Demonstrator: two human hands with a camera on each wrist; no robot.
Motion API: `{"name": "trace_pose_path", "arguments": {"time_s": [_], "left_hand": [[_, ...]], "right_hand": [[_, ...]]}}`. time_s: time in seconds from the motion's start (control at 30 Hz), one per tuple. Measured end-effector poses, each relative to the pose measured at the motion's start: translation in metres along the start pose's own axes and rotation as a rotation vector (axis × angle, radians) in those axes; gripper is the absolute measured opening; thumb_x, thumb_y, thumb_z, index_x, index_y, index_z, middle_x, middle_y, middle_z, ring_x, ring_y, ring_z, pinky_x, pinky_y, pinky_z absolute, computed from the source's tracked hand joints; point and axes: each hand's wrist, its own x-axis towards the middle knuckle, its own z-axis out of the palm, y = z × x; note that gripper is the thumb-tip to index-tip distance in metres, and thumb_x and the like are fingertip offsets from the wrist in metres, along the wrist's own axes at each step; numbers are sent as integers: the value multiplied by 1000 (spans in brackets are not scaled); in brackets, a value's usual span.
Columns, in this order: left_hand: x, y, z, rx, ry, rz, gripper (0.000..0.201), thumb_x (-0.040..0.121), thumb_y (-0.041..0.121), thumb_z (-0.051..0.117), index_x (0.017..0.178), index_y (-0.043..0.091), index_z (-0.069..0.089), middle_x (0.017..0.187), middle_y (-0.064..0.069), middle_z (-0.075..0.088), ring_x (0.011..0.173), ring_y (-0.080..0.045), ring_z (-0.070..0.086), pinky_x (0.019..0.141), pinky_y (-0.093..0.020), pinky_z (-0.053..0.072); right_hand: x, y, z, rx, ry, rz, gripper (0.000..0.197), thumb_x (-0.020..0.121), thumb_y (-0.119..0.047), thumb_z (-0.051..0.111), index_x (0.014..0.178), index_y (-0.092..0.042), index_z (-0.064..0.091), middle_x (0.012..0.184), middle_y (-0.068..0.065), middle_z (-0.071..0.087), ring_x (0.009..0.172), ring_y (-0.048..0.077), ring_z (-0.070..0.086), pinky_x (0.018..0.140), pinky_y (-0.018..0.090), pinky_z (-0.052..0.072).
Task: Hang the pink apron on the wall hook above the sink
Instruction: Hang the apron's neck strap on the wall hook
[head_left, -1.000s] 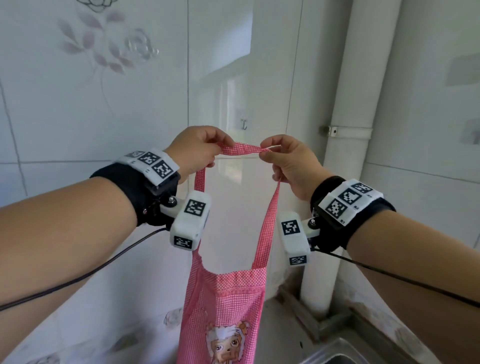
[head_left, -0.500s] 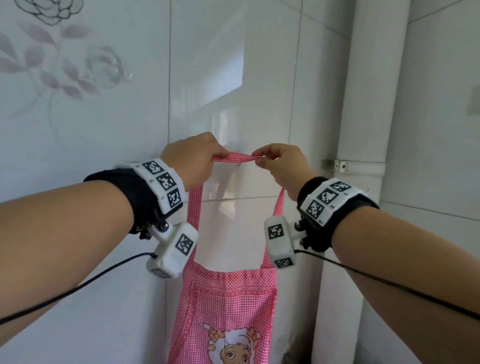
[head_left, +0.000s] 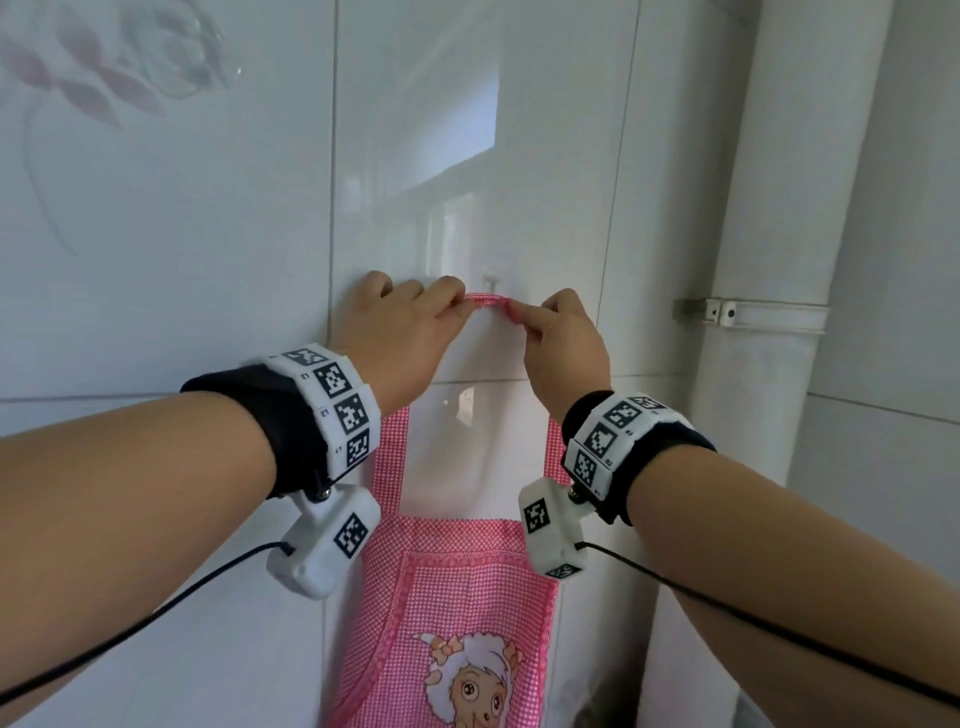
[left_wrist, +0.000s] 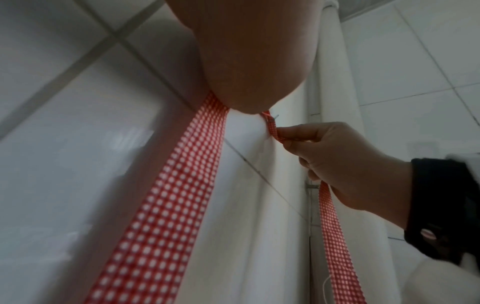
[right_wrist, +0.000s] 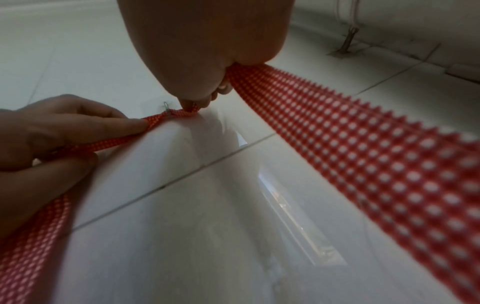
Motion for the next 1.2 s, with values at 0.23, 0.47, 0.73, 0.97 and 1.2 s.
{"name": "trace_pose_path", "arguments": {"time_s": [0.23,0.47,0.73,0.97,1.2], "left_hand": [[-45,12,22,-266,-74,0,65,73,-8,52,136,9,52,136,-8,55,96,-29,65,95,-39,27],[-135,60,21,-1173,-323,-507,77,86,5,64,149,24,23,119,-4,51,78,-11,61,67,-16,52],[-261,126,43,-1431,-912,-716,70,73,58,72,130,26,49,119,12,66,105,-7,64,95,-33,53],[-350,173,48,-1386,-1043,-829,61,67,47,81,119,26,56,107,6,73,94,-4,70,89,-28,55],[-430,194,26,-1465,-1069,-1053,69,62,19,86,122,28,54,107,1,75,93,-10,73,85,-31,58]], "right_hand": [[-45,9,-1,232,-176,90,44,96,-13,46,137,-26,53,103,3,61,92,16,57,80,15,40],[-151,1,4,620,-369,594,62,87,-14,64,141,-25,37,96,7,61,84,25,66,73,33,59],[-291,7,28,672,-737,918,63,86,-33,67,139,-13,40,121,3,62,105,17,61,82,25,50],[-386,6,43,667,-1018,1041,58,87,-40,62,135,-9,50,129,8,64,102,15,63,86,23,50],[-461,-23,36,729,-1075,1155,62,85,-26,69,138,-7,42,126,8,62,105,17,63,87,23,54]]}}
